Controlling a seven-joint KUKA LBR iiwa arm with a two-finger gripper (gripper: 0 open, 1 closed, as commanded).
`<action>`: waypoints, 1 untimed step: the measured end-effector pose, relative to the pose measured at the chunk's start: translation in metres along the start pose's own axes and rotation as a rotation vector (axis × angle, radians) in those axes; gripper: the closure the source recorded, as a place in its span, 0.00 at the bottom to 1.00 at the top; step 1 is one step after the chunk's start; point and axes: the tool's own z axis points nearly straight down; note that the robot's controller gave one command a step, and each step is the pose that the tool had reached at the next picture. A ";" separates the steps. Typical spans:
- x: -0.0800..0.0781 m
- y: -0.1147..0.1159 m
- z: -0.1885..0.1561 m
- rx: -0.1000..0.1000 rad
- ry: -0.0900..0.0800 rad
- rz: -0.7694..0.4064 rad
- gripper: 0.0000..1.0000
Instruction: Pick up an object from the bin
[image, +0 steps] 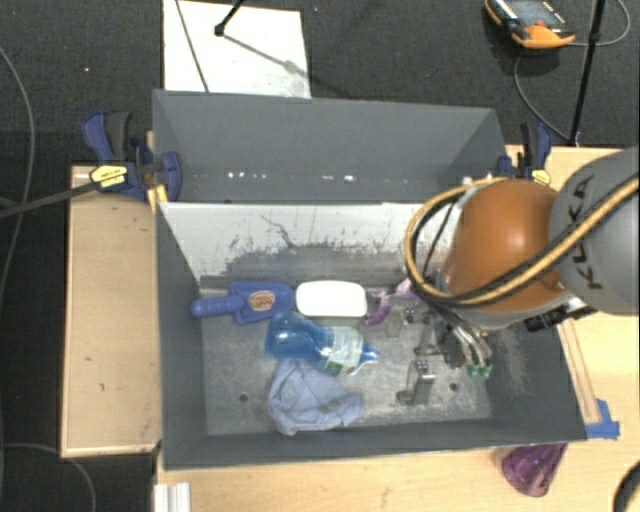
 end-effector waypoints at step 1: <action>-0.002 0.000 -0.004 0.000 -0.008 0.001 0.00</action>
Offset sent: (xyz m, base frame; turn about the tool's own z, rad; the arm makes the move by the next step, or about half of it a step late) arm 0.0364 0.0296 -0.0765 -0.0791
